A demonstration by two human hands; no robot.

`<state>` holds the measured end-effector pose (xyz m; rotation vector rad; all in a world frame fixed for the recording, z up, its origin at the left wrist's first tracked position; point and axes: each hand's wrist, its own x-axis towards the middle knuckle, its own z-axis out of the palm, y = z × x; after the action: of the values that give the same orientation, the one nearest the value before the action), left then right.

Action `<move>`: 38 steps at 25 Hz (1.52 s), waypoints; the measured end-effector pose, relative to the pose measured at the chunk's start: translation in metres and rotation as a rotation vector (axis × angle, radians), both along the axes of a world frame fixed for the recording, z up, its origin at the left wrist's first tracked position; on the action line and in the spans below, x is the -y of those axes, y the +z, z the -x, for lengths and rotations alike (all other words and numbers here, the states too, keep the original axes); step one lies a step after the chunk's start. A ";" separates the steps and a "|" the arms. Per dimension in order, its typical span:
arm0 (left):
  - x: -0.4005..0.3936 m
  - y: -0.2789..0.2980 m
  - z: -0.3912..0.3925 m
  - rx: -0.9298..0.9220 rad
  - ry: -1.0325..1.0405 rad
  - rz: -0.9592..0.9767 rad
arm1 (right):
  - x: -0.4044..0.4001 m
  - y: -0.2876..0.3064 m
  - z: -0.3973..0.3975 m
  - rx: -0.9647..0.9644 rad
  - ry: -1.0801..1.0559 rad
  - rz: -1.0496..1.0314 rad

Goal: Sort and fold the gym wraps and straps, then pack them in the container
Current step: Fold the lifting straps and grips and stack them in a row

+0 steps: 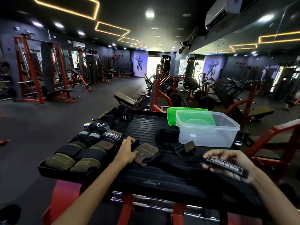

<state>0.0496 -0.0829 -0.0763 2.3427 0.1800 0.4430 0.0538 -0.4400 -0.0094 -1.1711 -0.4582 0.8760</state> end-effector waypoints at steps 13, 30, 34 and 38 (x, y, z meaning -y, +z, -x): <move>0.001 -0.003 0.001 0.099 -0.077 -0.001 | -0.131 0.037 0.005 0.314 -0.573 -0.207; -0.002 0.004 0.001 0.004 0.014 0.445 | -0.245 -0.026 -0.057 0.258 -0.475 0.215; -0.008 0.001 -0.009 -0.118 0.145 0.767 | -0.239 -0.037 -0.059 0.316 -0.384 0.413; -0.010 -0.001 -0.010 -0.128 0.204 0.877 | -0.237 -0.034 -0.058 0.425 -0.369 0.581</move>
<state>0.0596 -0.0728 -0.0773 1.4905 0.5540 0.2347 0.1114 -0.2032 -0.0433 -1.9244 -0.3146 0.4372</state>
